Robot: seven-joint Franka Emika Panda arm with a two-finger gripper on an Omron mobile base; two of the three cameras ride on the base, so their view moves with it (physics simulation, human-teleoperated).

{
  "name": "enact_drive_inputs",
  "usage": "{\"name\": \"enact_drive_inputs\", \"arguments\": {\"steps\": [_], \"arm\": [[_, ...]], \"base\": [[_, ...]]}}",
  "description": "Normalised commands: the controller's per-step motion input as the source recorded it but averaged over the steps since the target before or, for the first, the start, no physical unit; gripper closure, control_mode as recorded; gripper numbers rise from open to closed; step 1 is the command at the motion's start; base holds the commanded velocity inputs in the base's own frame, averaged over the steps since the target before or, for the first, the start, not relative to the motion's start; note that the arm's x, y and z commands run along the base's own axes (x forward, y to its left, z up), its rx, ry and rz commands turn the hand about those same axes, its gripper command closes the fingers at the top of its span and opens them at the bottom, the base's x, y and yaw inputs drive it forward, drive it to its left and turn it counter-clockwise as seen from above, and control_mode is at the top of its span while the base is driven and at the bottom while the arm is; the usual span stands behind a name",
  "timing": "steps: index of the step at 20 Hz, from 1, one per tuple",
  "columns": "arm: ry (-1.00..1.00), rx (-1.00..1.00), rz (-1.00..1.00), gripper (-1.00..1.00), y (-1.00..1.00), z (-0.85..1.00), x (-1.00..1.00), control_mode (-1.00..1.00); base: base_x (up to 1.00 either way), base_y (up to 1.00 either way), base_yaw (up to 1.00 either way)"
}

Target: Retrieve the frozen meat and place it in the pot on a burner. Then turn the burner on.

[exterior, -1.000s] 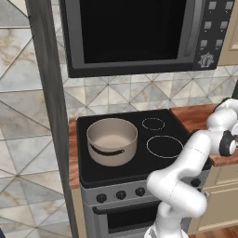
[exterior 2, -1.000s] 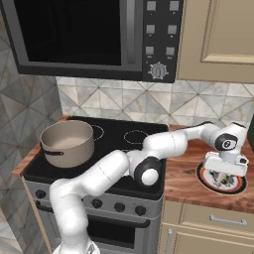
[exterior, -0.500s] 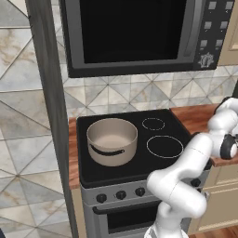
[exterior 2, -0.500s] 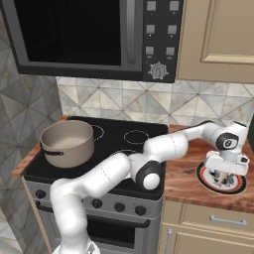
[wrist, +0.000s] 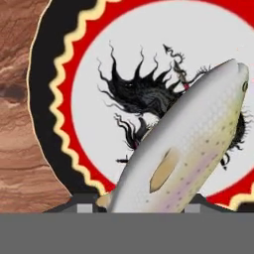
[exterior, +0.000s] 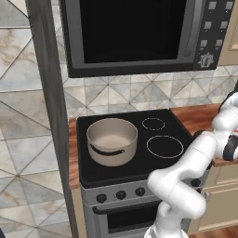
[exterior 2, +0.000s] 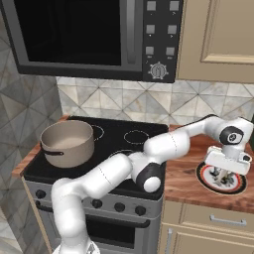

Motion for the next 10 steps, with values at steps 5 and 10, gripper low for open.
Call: {"name": "enact_drive_inputs", "arguments": {"steps": [5,10], "arm": [[-0.1,-0.05,0.0,1.0,0.67,0.02,-0.93,-1.0],[-0.1,-0.15,0.01,1.0,1.0,0.1,-0.91,-1.0]], "base": [[0.0,0.0,0.0],[0.0,0.0,0.0]]}}
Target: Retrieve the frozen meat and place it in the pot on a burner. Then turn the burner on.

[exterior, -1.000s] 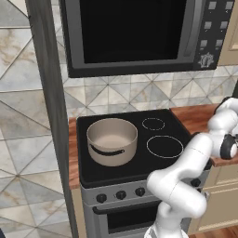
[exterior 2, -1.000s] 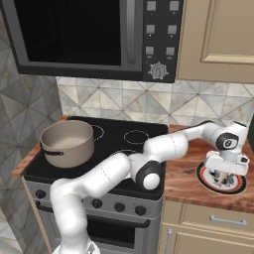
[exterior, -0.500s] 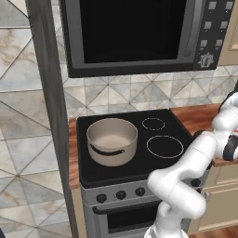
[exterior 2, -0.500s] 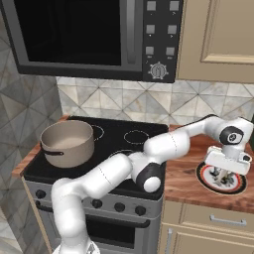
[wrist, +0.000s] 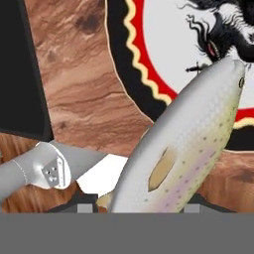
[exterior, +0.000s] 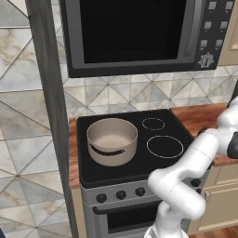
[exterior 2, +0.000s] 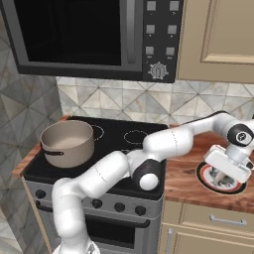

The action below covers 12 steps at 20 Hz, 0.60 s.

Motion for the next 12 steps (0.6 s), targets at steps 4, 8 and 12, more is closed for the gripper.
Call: {"name": "enact_drive_inputs", "arguments": {"steps": [4,8,12], "arm": [[-0.18,-0.21,0.03,1.0,1.0,0.13,-0.86,-1.0],[-0.16,-0.28,0.04,1.0,1.0,0.0,-0.92,-1.0],[-0.18,-0.31,0.04,1.0,1.0,0.0,-0.95,-1.0]], "base": [[0.0,0.0,0.0],[0.0,0.0,0.0],[0.0,0.0,0.0]]}}
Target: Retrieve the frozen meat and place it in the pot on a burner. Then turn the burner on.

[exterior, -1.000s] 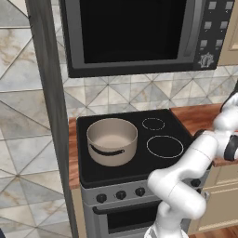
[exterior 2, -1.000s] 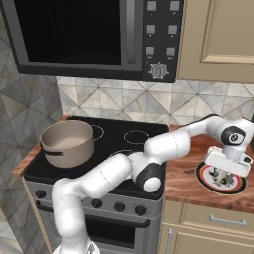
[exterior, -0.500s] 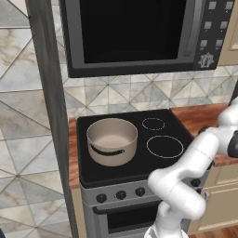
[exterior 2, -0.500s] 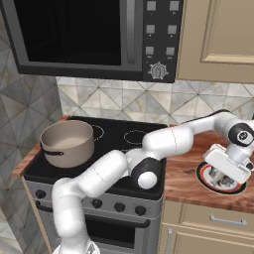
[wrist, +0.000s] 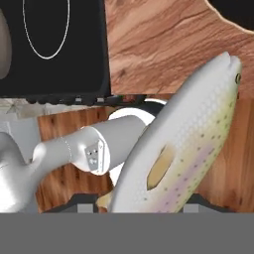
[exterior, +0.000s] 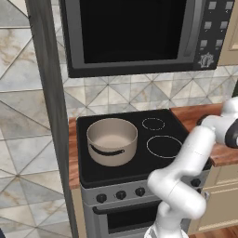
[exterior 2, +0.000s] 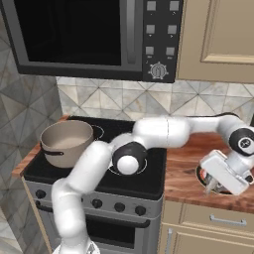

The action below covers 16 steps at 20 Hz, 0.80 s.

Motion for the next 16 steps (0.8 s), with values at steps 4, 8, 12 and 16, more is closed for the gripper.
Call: {"name": "enact_drive_inputs", "arguments": {"steps": [4,8,12,16], "arm": [[-0.15,-0.43,0.05,1.0,1.0,0.25,-0.74,-1.0],[-0.08,-0.47,0.01,1.0,1.0,0.43,-0.46,-1.0],[-0.05,-0.32,0.06,1.0,0.66,0.42,-0.22,-1.0],[0.0,-0.14,0.0,1.0,0.36,0.06,-0.03,-1.0]], "base": [[0.0,0.0,0.0],[0.0,0.0,0.0],[0.0,0.0,0.0],[0.0,0.0,0.0]]}}
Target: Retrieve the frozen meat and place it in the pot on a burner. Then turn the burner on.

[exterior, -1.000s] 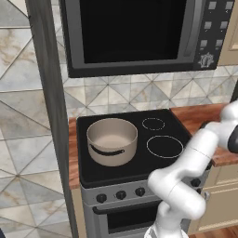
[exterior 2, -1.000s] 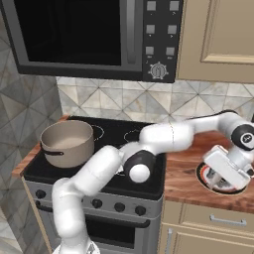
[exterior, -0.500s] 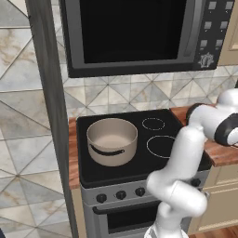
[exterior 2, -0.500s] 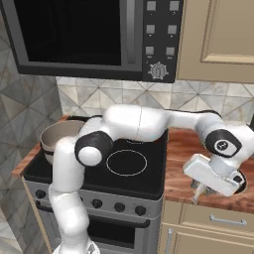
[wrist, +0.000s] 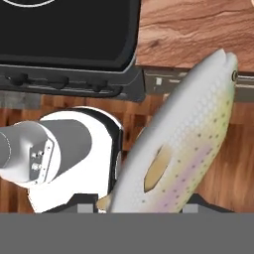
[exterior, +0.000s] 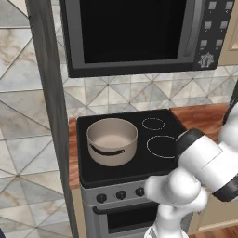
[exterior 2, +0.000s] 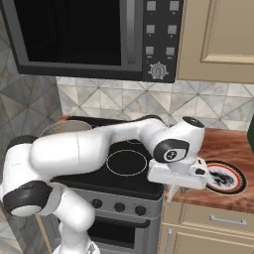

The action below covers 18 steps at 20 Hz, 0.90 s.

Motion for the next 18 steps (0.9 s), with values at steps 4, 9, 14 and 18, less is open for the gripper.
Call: {"name": "enact_drive_inputs", "arguments": {"steps": [4,9,14,18], "arm": [[0.0,-0.33,0.0,1.0,0.58,0.23,-0.04,-1.0],[0.09,-0.25,-0.03,1.0,0.62,0.49,-0.02,-1.0],[0.1,0.05,-0.01,1.0,0.12,0.17,-0.05,-1.0],[0.0,0.0,0.01,1.0,0.53,0.02,0.0,-1.0]], "base": [[0.0,0.0,0.0],[0.0,0.0,0.0],[0.0,0.0,0.0],[0.0,0.0,0.0]]}}
